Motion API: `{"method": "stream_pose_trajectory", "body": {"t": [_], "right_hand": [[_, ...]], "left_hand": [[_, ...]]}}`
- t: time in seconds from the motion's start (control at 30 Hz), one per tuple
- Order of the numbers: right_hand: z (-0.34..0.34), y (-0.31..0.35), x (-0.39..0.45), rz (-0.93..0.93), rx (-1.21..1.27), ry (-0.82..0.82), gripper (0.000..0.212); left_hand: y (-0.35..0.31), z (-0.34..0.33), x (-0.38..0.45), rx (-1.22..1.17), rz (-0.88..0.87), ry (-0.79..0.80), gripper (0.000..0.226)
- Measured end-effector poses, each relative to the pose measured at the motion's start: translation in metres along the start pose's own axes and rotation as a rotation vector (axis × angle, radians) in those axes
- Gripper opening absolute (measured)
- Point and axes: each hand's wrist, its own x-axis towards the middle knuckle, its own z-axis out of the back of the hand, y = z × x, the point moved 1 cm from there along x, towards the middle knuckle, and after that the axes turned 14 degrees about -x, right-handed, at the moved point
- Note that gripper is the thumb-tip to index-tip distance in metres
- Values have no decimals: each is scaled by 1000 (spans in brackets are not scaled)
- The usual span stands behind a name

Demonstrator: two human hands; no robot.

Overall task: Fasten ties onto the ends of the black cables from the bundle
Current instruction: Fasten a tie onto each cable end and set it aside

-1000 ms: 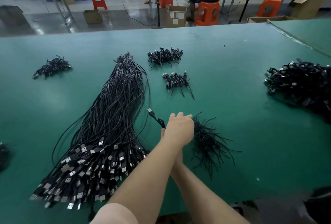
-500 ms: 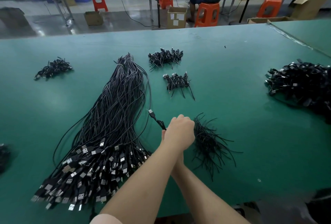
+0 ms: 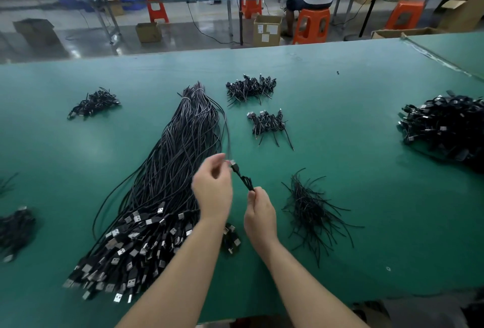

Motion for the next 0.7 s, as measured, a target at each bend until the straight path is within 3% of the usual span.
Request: {"method": "stream_pose_trajectory", "body": {"t": [0.07, 0.2, 0.43, 0.7], "right_hand": [[2, -1, -1, 24, -8, 9, 37], [3, 1, -1, 28, -11, 36, 36], [2, -1, -2, 51, -59, 96, 35], [6, 0, 1, 46, -48, 163, 35]], "left_hand": [[11, 16, 12, -35, 194, -110, 20], [31, 21, 12, 155, 339, 84, 18], [25, 5, -3, 350, 258, 406, 18], [27, 21, -4, 270, 265, 504, 23]]}}
